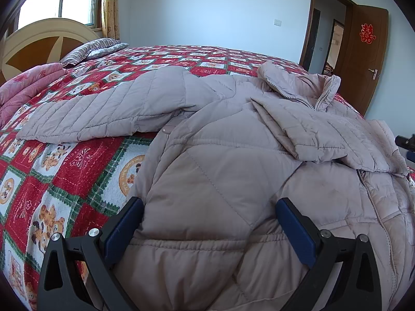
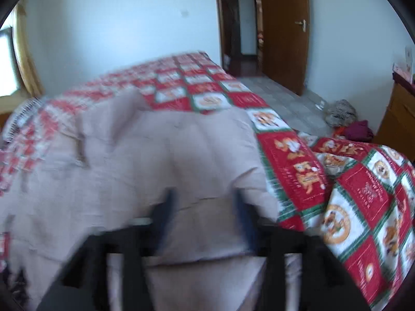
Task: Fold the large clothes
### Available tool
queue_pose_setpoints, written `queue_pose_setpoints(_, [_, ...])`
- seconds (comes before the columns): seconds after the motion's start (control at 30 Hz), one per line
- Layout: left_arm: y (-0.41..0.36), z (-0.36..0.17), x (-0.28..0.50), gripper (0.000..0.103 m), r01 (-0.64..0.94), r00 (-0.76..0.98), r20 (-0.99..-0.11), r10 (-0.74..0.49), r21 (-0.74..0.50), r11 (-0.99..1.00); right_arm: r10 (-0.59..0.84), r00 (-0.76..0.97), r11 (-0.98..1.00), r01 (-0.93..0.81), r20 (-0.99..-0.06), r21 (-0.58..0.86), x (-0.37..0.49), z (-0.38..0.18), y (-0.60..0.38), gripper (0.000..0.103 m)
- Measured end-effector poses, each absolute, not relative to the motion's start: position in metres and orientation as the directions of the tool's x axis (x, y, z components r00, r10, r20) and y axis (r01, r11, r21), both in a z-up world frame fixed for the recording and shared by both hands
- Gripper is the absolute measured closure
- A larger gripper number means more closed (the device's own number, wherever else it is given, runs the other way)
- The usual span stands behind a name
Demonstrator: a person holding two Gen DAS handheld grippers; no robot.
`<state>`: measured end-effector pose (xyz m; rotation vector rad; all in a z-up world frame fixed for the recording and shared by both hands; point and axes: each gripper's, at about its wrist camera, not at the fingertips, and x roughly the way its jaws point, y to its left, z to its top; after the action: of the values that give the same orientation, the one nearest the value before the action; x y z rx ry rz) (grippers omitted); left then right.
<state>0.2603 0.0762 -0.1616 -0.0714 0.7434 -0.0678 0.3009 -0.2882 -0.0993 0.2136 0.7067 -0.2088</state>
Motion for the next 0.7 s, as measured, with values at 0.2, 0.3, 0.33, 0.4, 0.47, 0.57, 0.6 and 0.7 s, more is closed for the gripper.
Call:
queue_pose_setpoints(0.2, [0.076,-0.162,0.260,0.001,0.035,0.727,-0.682,-0.081,-0.081,0.996,-0.060,0.656,0.969,0.220,-0.752,0.115,0.324,-0.150,-0.276,0.019])
queue_pose_setpoints(0.3, [0.077,-0.160,0.262,0.001,0.035,0.708,-0.702,-0.078,-0.075,0.997,-0.092,0.650,0.976,0.210,-0.754,0.062,0.326,-0.149,-0.268,0.015])
queue_pose_setpoints(0.33, [0.078,-0.156,0.263,0.001,0.030,0.696,-0.715,-0.070,-0.068,0.997,-0.089,0.654,0.976,0.207,-0.752,0.064,0.327,-0.149,-0.268,0.015])
queue_pose_setpoints(0.4, [0.092,-0.137,0.260,0.001,-0.004,0.720,-0.693,-0.037,-0.058,0.998,-0.061,0.664,0.975,0.200,-0.745,0.098,0.325,-0.150,-0.273,0.013])
queue_pose_setpoints(0.47, [0.119,-0.114,0.254,0.001,-0.068,0.778,-0.628,0.011,-0.067,0.995,-0.030,0.678,0.972,0.191,-0.735,0.137,0.320,-0.150,-0.277,0.011])
queue_pose_setpoints(0.57, [0.179,-0.087,0.264,0.001,-0.230,0.803,-0.577,0.152,-0.063,0.971,-0.013,0.682,0.972,0.180,-0.731,0.150,0.315,-0.150,-0.275,0.007])
queue_pose_setpoints(0.6, [0.205,-0.083,0.273,0.001,-0.307,0.784,-0.579,0.222,-0.051,0.950,-0.014,0.681,0.973,0.179,-0.732,0.148,0.314,-0.150,-0.274,0.007])
queue_pose_setpoints(0.7, [0.277,-0.088,0.300,0.001,-0.517,0.690,-0.608,0.394,-0.032,0.856,-0.011,0.684,0.973,0.176,-0.730,0.150,0.313,-0.150,-0.273,0.006])
